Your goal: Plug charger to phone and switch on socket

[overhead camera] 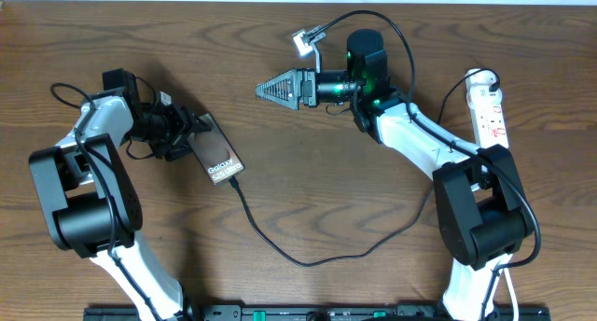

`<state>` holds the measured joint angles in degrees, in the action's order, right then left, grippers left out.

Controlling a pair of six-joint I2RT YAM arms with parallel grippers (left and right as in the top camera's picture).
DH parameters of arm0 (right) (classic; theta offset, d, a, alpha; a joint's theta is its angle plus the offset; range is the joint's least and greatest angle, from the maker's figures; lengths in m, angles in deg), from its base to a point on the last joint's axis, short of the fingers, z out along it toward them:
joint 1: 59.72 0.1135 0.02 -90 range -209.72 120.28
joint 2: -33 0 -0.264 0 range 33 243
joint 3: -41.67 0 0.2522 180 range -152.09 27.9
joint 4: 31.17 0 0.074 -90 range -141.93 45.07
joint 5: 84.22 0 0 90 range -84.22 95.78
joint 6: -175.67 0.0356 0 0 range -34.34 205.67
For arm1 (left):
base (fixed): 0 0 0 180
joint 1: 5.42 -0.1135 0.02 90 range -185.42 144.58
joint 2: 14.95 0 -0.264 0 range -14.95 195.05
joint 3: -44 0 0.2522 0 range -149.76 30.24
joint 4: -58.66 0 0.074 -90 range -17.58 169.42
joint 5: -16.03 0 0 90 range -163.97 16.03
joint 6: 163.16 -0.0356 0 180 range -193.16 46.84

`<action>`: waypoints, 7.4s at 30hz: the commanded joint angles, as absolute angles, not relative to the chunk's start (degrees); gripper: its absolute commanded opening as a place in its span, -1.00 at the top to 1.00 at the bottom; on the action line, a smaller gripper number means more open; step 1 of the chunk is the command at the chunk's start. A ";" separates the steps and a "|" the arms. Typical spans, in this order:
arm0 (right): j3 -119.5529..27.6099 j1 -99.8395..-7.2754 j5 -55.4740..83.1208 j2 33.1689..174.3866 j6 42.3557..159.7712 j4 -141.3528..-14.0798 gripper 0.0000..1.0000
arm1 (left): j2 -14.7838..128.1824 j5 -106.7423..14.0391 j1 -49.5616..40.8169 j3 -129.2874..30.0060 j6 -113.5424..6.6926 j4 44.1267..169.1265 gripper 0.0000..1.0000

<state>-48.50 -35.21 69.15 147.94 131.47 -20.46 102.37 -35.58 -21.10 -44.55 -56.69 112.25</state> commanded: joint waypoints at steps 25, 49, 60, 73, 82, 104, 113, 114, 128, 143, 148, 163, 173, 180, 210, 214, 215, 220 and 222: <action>-49.26 -34.88 69.64 148.31 130.35 -20.53 -0.99 | 106.68 -46.77 -21.61 -41.55 -57.76 115.23 -0.34; -49.30 -34.23 69.15 148.25 131.49 -22.60 -0.99 | 68.60 -29.37 -21.58 -41.62 -71.27 115.62 -0.86; -53.72 -37.18 51.17 140.60 115.14 -58.36 -0.98 | 55.18 -29.37 -21.58 -41.62 -72.54 113.96 -0.88; -65.52 -49.39 8.85 124.16 111.90 -95.93 -0.98 | 54.39 -29.54 -21.58 -41.62 -72.54 113.54 -0.89; -65.52 -74.70 21.90 123.68 104.41 -101.42 -0.99 | 54.39 -29.63 -21.58 -41.62 -72.56 113.48 -0.89; -65.50 -93.37 41.02 140.95 66.42 -102.95 -0.98 | 55.14 -29.63 -21.58 -41.62 -72.76 113.48 -0.89; -65.50 -92.36 44.32 149.29 64.08 -99.80 -0.99 | 55.14 -29.63 -21.58 -41.62 -72.74 113.54 -0.90; -65.50 -92.28 44.32 149.58 63.95 -99.72 -0.99 | 55.14 -29.63 -21.58 -41.62 -72.74 113.54 -0.89; -65.46 -87.23 41.70 152.60 63.58 -94.84 -0.98 | 55.14 -29.65 -21.58 -41.60 -72.76 114.62 -0.89; -65.41 -86.35 36.61 153.03 68.10 -92.48 -0.99 | 55.14 -29.65 -21.58 -41.60 -72.76 114.81 -0.89; -65.41 -85.35 36.61 154.50 68.10 -91.80 -0.99 | 55.14 -29.63 -21.58 -41.60 -72.76 114.81 -0.89; -65.41 -84.26 36.98 155.50 69.37 -90.78 -0.98 | 55.14 -29.65 -21.58 -41.60 -72.74 114.81 -0.89; -65.41 -84.19 36.98 155.63 71.16 -90.71 -0.98 | 55.14 -29.65 -21.58 -41.60 -72.74 114.83 -0.89; -65.39 -83.99 37.00 156.03 71.95 -90.32 -0.98 | 55.14 -29.65 -21.58 -41.60 -72.74 115.73 -0.89; -65.33 -81.68 41.53 159.72 74.77 -91.28 -0.98 | 55.14 -29.65 -21.58 -41.60 -72.74 115.88 -0.89; -65.30 -81.57 41.53 159.72 76.39 -92.33 -0.98 | 55.14 -29.65 -21.58 -41.60 -72.74 115.86 -0.89; -65.30 -81.57 41.53 159.72 76.69 -92.52 -0.99 | 55.14 -29.65 -21.58 -41.60 -72.74 115.84 -0.89; -65.04 -81.20 41.55 159.72 77.09 -93.14 -0.99 | 55.14 -29.65 -21.58 -41.60 -72.74 115.88 -0.89; -64.91 -80.65 41.51 159.72 77.06 -93.09 -0.98 | 55.14 -29.65 -21.58 -41.60 -72.76 115.86 -0.89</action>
